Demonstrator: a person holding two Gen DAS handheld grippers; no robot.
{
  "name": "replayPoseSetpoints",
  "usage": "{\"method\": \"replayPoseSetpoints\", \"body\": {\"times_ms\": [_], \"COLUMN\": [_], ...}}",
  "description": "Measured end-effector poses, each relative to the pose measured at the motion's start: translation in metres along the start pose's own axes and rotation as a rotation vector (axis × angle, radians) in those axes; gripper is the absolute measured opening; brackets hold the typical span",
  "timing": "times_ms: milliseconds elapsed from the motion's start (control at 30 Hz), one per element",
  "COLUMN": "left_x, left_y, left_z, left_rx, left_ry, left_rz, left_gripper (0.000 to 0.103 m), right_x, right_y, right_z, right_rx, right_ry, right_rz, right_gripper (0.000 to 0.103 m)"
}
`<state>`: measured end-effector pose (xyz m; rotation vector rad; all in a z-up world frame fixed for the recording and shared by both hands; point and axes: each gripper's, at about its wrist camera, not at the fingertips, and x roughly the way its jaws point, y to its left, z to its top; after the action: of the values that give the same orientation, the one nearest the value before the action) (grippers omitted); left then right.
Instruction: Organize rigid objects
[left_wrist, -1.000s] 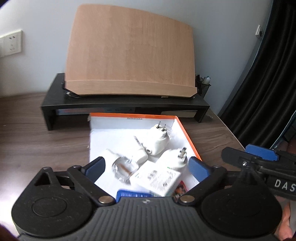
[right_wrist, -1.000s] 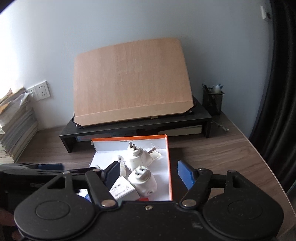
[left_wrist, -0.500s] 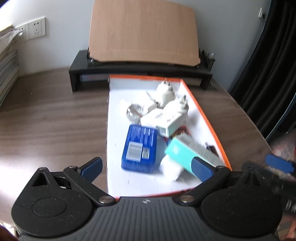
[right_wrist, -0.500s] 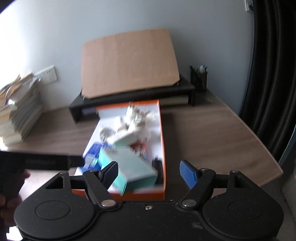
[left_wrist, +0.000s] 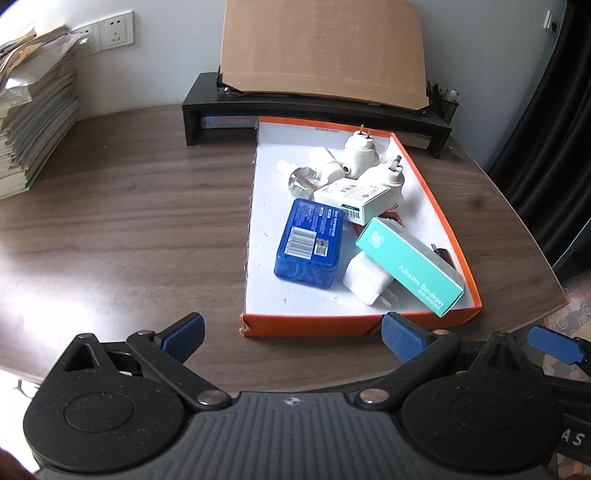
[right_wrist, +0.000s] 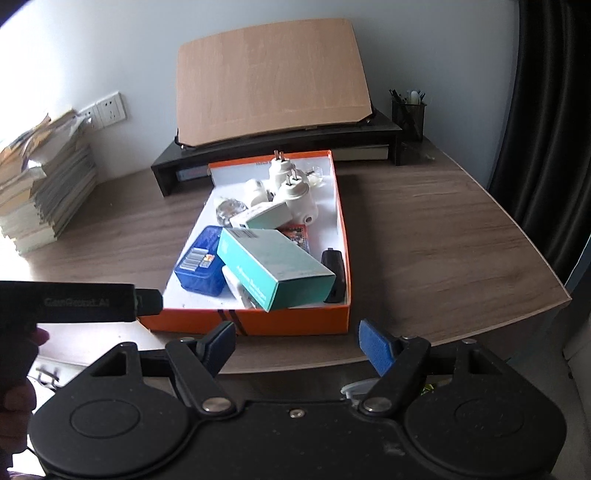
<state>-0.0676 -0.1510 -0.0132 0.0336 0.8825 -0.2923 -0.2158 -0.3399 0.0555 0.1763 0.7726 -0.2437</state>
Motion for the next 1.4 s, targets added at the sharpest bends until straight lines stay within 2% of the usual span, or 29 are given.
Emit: {"method": "replayPoseSetpoints", "body": {"times_ms": [333, 1400], "left_x": [-0.001, 0.021], "left_y": [-0.002, -0.009], "left_z": [-0.002, 0.009], "left_rx": [0.008, 0.031], "left_ry": [-0.001, 0.035], "left_rz": [0.026, 0.009], "left_gripper": [0.103, 0.103], "right_x": [0.009, 0.026], "right_y": [-0.005, 0.002], "right_z": [0.004, 0.014], "right_rx": [0.009, -0.011], "right_ry": [0.033, 0.055], "right_rz": [0.011, -0.001], "right_gripper": [0.088, 0.088]}}
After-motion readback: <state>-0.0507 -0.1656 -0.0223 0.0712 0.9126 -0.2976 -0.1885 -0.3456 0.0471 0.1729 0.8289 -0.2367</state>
